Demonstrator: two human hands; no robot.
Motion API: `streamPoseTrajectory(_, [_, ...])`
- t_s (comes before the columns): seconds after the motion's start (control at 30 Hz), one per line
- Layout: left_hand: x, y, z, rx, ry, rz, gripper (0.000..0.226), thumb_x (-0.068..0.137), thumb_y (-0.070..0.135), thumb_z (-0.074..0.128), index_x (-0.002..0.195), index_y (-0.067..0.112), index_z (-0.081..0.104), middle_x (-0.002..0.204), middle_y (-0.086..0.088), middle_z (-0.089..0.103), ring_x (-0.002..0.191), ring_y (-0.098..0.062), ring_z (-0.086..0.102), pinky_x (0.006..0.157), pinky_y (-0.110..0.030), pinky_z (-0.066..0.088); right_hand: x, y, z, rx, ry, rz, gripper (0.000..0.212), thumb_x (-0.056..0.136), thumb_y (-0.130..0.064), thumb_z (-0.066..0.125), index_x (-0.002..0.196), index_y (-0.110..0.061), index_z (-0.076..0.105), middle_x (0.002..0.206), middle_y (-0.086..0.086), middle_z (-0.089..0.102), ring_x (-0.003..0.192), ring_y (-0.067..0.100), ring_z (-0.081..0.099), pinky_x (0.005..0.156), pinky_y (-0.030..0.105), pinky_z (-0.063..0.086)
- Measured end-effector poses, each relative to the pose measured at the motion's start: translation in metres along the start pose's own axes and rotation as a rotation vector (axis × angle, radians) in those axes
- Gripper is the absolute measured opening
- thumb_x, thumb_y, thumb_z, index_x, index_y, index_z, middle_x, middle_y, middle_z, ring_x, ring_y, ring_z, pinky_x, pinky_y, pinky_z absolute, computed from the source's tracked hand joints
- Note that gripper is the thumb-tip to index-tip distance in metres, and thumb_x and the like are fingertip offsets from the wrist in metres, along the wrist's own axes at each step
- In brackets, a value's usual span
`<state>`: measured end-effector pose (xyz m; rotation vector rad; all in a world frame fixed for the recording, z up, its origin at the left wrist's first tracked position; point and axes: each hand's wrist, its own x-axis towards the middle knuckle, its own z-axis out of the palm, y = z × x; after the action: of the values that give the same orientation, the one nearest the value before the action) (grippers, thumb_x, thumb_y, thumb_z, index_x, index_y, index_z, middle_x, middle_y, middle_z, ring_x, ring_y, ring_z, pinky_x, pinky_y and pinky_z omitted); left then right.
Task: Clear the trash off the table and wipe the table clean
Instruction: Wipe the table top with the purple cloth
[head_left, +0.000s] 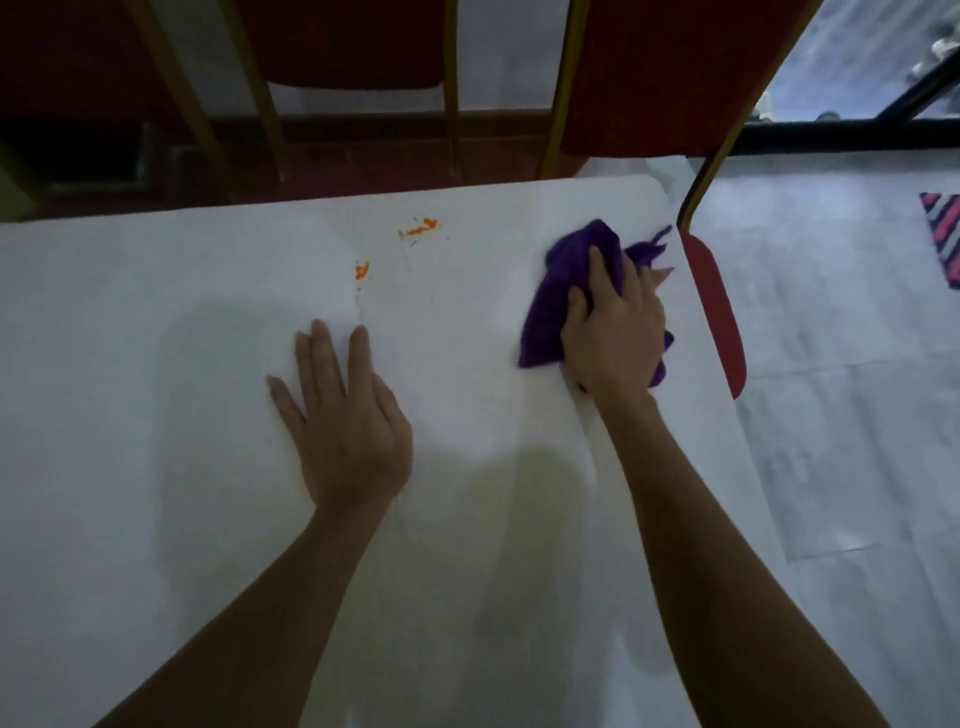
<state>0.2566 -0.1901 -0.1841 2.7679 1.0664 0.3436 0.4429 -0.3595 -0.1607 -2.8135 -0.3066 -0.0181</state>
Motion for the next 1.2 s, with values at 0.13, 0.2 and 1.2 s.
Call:
streamPoseTrajectory(0.13, [-0.002,-0.002,0.0,0.045,0.003,0.024,0.049,0.106,0.026,0.029,0.154,0.017,0.033,0.165,-0.015,0.02,0.155,-0.028,0.01,0.122,-0.058,0.01,0.009,-0.078,0.027,0.034,-0.021,-0.127,0.053,0.103,-0.037,0.041,0.153,-0.025,0.036,0.159,0.004,0.037,0.15,0.03,0.026,0.121,0.046,0.024])
streamPoseTrajectory(0.2, [-0.002,-0.003,-0.002,0.054,-0.001,0.033,0.049,0.106,0.025,0.028,0.154,0.016,0.032,0.165,-0.016,0.019,0.155,-0.029,0.01,0.122,-0.059,0.011,-0.034,-0.093,0.03,0.057,-0.049,-0.221,0.05,0.103,-0.036,0.043,0.152,-0.027,0.039,0.159,0.001,0.037,0.15,0.027,0.025,0.121,0.044,0.022])
streamPoseTrajectory(1.2, [0.011,-0.126,-0.025,-0.052,0.067,0.059,0.049,0.103,0.017,0.033,0.15,0.003,0.039,0.16,-0.013,0.033,0.152,-0.025,0.025,0.121,-0.053,0.021,-0.001,-0.197,0.053,0.092,-0.081,-0.37,0.05,0.098,-0.033,0.045,0.146,-0.022,0.048,0.151,0.009,0.048,0.137,0.032,0.045,0.114,0.046,0.037])
